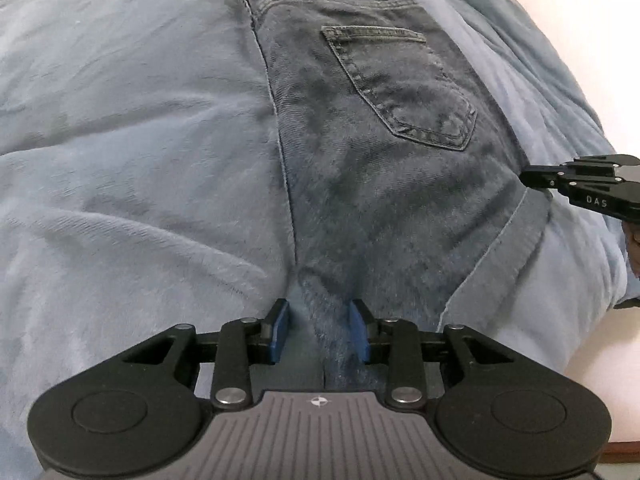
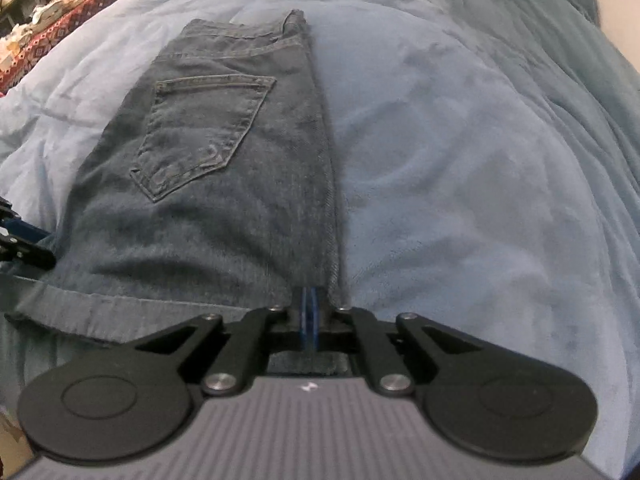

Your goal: Fold clothes

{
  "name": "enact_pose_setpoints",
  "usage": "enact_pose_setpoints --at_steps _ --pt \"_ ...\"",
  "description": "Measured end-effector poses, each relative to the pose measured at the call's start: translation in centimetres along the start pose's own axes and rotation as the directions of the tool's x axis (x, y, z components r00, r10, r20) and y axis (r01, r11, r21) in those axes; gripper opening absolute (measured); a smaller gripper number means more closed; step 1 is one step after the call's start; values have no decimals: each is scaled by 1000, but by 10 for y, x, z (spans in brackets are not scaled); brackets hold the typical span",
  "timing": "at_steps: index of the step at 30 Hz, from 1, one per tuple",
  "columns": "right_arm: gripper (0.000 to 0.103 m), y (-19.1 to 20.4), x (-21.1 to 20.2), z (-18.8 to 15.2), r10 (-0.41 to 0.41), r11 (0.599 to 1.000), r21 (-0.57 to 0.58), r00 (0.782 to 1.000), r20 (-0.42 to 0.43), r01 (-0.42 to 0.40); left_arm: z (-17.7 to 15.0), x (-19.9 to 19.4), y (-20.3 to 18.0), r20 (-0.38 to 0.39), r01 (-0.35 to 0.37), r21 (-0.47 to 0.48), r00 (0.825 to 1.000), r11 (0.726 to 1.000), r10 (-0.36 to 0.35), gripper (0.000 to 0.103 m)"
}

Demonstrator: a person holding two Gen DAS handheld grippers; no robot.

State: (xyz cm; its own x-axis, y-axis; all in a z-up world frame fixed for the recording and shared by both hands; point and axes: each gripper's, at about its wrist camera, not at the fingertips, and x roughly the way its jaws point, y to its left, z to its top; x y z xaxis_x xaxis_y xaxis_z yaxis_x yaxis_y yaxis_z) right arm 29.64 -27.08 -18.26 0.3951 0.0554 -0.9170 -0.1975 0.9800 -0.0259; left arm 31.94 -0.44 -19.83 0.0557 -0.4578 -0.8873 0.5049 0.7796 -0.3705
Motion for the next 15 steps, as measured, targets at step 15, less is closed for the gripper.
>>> enact_pose_setpoints --at_steps 15 --pt "10 59 -2 49 42 999 -36 995 92 -39 51 5 -70 146 -7 -10 989 1000 8 20"
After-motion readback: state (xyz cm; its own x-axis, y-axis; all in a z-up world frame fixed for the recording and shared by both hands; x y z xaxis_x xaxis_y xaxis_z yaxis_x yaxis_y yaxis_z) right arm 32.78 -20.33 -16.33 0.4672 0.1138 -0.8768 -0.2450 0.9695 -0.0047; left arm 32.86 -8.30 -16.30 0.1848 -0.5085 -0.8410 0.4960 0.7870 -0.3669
